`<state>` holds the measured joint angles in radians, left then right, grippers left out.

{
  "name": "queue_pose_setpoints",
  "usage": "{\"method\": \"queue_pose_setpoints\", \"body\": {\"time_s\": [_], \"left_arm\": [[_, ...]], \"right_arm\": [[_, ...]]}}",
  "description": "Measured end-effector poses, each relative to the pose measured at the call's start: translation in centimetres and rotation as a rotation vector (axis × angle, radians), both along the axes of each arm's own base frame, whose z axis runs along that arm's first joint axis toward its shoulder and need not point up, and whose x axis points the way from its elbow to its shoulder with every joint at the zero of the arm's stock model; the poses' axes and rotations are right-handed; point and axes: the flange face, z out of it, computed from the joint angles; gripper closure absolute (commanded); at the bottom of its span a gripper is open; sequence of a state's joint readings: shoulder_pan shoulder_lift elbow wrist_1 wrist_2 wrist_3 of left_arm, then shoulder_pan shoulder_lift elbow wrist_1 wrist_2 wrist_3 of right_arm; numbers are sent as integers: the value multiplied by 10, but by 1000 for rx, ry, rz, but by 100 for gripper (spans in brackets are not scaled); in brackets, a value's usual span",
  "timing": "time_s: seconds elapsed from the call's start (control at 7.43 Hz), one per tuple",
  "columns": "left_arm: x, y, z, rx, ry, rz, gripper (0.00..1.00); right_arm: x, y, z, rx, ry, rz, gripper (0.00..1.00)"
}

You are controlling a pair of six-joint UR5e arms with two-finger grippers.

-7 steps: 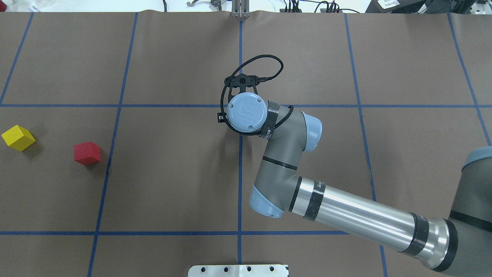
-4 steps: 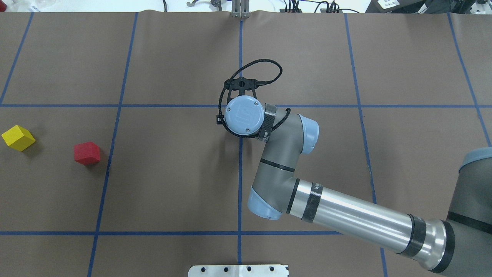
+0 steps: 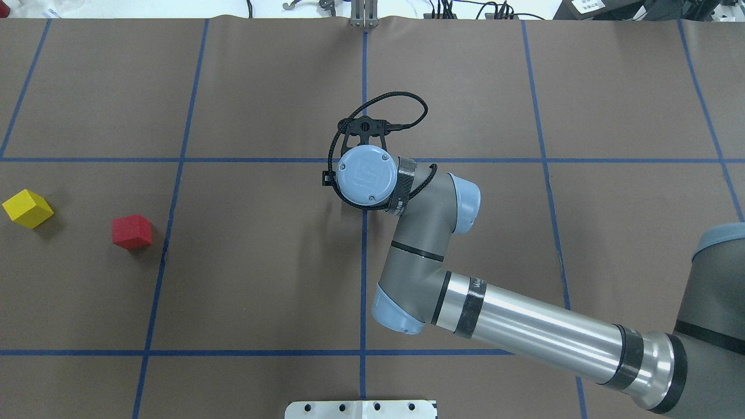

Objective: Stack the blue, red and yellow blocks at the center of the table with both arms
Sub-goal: 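Release the blue cube at center and raise the right gripper away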

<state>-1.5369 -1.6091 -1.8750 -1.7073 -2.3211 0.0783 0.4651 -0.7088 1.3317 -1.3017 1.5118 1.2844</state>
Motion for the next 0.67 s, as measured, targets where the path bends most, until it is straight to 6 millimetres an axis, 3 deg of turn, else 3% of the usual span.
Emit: {"method": "queue_pose_setpoints", "body": {"time_s": [0.13, 0.27, 0.4, 0.54, 0.67], "left_arm": [[0, 0, -1, 4, 0, 1, 0], [1, 0, -5, 14, 2, 3, 0], [3, 0, -12, 24, 12, -8, 0], [14, -1, -22, 28, 45, -36, 0], [37, -1, -33, 19, 100, -63, 0]], "right_arm": [[12, -11, -4, 3, -4, 16, 0], [38, -37, -8, -2, 0, 40, 0], [77, -74, -6, -21, 6, 44, 0], [133, -116, 1, -47, 1, 21, 0], [202, -152, 18, -58, -6, -20, 0]]}}
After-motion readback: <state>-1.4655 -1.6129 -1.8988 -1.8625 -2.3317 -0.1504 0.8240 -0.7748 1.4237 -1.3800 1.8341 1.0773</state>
